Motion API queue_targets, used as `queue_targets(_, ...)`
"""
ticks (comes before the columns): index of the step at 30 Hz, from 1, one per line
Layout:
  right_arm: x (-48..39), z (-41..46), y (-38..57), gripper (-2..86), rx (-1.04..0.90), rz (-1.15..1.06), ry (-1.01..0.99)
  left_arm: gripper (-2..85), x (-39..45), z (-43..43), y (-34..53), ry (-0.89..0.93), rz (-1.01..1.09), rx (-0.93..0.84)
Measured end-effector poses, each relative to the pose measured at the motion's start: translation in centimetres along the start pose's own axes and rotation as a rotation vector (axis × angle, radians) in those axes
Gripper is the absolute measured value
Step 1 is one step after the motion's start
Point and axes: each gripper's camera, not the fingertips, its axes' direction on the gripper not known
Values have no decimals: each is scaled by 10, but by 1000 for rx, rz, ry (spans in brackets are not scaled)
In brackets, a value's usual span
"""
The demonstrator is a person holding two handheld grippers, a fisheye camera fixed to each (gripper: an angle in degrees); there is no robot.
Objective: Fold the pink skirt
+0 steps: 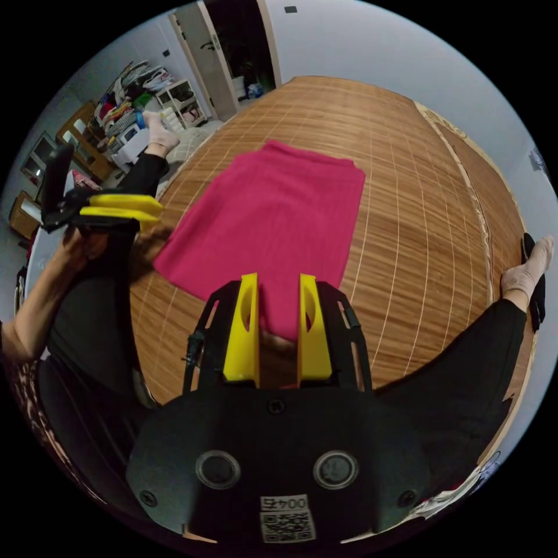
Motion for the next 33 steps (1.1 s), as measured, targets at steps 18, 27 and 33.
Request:
queue_targets(18, 5, 20, 18, 79, -46, 33, 26, 131, 48, 28, -18, -89, 24, -145)
queue_targets(27, 19, 18, 26, 69, -36, 78, -28, 128, 71, 76, -45, -141, 114, -307)
queue_targets(33, 22, 18, 28, 67, -38, 77, -22, 117, 75, 88, -58, -124, 113, -289)
